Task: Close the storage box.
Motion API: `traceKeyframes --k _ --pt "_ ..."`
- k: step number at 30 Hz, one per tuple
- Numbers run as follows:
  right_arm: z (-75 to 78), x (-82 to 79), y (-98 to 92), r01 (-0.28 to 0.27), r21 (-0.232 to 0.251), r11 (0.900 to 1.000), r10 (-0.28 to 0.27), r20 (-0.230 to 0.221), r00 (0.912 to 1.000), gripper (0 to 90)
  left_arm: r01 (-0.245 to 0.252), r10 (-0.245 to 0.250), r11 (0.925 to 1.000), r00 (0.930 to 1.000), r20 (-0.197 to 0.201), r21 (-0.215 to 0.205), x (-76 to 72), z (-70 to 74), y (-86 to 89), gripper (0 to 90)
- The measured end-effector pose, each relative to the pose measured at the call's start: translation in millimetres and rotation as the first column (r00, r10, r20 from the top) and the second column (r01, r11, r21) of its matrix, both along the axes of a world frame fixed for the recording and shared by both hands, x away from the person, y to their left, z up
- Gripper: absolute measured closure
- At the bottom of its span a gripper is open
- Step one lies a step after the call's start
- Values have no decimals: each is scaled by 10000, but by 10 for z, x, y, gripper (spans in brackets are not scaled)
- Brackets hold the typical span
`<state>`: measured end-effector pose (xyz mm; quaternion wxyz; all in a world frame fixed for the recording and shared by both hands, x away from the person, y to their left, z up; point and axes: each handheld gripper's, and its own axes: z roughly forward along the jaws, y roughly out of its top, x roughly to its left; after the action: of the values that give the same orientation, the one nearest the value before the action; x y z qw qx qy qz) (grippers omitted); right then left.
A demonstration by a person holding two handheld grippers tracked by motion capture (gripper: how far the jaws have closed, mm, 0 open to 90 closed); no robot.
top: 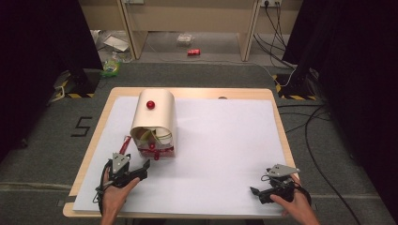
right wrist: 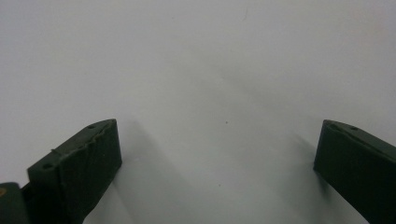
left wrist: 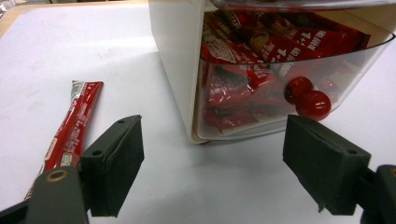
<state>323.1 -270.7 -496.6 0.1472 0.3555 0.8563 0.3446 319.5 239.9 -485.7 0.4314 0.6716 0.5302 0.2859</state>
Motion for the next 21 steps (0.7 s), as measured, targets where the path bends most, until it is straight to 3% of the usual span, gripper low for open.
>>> traceKeyframes --k 21 --pt "0 -1 1 1 -11 10000 -1 11 10000 11 131 -131 9998 9999 35 117 -179 5 10 198"
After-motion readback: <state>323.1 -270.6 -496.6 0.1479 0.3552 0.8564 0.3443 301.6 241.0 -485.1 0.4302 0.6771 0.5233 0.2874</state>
